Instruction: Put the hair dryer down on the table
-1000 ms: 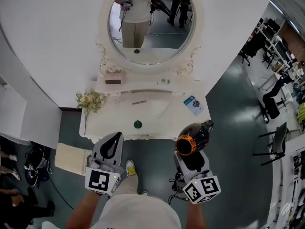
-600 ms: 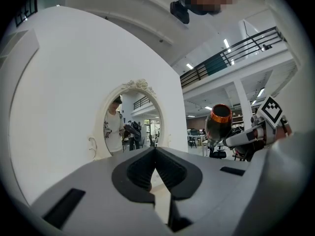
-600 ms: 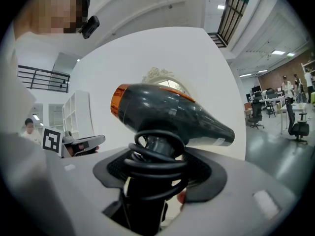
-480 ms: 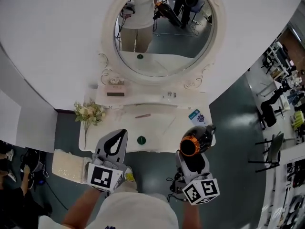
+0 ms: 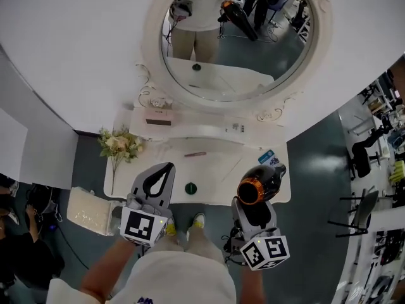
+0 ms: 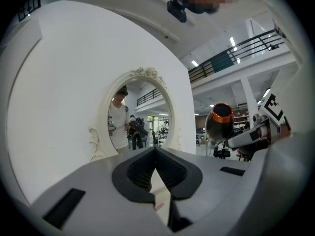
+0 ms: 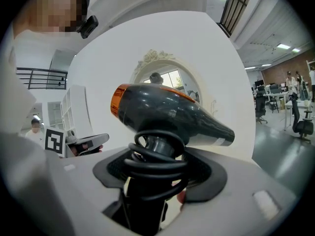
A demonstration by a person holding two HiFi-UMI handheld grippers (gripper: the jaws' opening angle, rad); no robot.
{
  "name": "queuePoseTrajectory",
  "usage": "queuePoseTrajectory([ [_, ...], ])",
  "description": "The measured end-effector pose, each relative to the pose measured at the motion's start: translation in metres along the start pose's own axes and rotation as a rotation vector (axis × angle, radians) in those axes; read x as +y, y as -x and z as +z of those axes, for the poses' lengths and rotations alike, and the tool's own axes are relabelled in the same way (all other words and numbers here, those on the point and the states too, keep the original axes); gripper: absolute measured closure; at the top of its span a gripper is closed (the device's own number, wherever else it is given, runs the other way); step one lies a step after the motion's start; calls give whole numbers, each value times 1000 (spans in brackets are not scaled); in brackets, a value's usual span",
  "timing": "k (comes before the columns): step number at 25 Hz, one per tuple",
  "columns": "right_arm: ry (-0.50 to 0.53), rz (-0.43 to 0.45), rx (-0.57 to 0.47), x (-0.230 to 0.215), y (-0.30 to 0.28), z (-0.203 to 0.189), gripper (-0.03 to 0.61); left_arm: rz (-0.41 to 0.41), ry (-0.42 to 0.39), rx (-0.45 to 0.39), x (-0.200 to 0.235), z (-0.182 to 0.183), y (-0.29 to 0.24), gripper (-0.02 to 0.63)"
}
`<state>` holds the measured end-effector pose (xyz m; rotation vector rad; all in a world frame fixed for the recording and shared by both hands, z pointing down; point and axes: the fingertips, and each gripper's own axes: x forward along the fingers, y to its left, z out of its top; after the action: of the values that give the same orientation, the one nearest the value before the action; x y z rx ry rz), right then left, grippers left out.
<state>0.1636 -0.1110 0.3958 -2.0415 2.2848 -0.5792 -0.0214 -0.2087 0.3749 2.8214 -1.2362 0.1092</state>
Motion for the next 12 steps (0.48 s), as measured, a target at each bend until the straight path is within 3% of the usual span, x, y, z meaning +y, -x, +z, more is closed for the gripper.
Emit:
queuePoseTrajectory([
  [12, -29, 52, 97, -36, -49, -23, 267, 58, 16, 81, 11, -37, -39, 604],
])
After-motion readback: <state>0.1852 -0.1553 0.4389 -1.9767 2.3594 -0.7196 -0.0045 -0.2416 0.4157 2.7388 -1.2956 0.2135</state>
